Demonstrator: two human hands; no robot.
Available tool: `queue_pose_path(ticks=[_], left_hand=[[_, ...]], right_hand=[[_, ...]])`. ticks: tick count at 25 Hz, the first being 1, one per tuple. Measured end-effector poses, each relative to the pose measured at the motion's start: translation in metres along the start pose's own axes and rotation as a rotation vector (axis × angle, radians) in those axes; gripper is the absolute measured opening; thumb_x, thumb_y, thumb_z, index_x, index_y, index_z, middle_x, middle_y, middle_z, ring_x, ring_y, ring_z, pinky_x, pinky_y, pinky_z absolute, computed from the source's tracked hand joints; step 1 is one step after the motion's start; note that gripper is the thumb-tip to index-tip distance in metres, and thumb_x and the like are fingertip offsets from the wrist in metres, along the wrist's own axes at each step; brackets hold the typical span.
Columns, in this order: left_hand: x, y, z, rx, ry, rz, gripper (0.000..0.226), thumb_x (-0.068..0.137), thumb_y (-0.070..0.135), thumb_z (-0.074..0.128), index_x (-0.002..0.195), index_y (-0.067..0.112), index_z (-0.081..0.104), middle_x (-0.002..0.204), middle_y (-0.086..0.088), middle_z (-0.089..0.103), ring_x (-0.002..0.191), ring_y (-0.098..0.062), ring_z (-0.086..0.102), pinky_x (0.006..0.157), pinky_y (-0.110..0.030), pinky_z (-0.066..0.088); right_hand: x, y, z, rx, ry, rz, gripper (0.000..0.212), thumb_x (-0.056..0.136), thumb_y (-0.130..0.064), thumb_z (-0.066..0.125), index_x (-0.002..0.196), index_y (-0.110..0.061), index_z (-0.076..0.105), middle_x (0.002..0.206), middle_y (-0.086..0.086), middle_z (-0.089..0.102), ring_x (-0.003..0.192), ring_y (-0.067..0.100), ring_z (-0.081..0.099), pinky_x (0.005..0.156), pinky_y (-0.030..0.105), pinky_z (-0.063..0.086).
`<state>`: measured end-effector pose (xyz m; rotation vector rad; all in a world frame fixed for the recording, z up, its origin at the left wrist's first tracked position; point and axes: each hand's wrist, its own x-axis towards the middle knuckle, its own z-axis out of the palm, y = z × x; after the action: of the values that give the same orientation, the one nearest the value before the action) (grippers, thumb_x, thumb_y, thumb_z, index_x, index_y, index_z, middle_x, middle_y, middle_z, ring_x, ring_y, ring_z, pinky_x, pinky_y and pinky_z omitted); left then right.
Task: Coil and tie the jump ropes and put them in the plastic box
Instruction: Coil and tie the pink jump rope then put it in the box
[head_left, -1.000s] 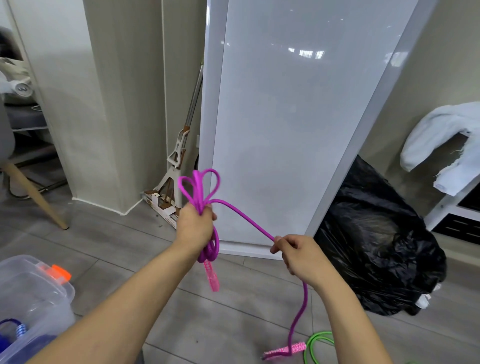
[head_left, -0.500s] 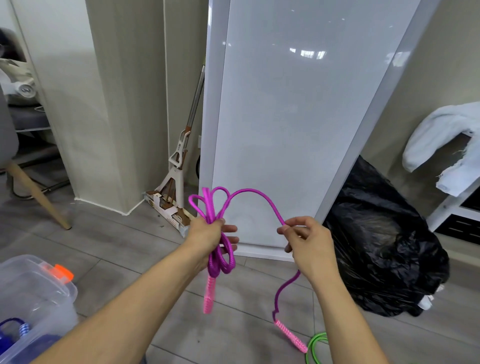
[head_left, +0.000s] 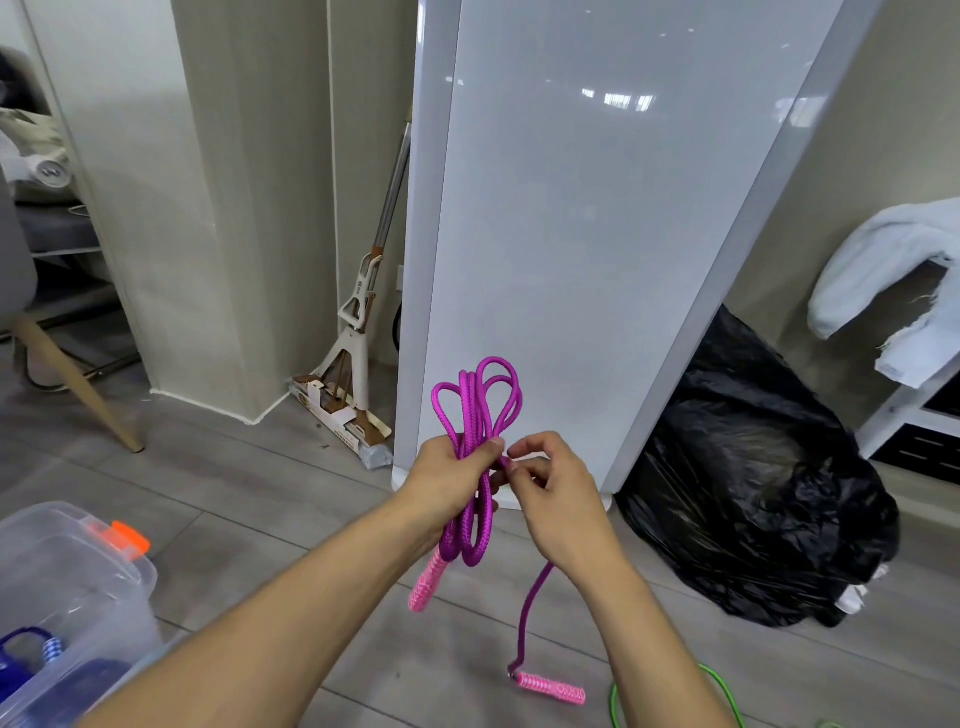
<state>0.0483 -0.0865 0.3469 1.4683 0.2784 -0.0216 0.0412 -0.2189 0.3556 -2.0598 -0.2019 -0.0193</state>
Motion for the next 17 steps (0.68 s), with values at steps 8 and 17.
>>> queue_pose_path(ticks=[8,17], left_hand=[[0.014,0.014,-0.018,-0.275,0.175,0.051,0.009,0.102,0.011,0.05,0.101,0.004,0.056,0.083,-0.01,0.069,0.072,-0.025,0.071,0.07,-0.039,0.061],[0.032,0.018,-0.05,-0.536,0.137,-0.163,0.013,0.098,0.019,0.049,0.098,0.006,0.05,0.066,-0.005,0.048,0.053,-0.02,0.049,0.055,-0.039,0.057]], right_hand=[[-0.001,-0.002,-0.008,-0.02,-0.18,0.074,0.014,0.099,-0.027,0.057,0.092,-0.02,0.068,0.066,0.001,0.071,0.047,0.015,0.05,0.048,0.022,0.041],[-0.001,0.015,-0.044,-0.115,-0.438,0.128,0.025,0.1,-0.031,0.056,0.091,-0.021,0.077,0.055,-0.005,0.04,0.048,0.01,0.031,0.049,0.02,0.028]])
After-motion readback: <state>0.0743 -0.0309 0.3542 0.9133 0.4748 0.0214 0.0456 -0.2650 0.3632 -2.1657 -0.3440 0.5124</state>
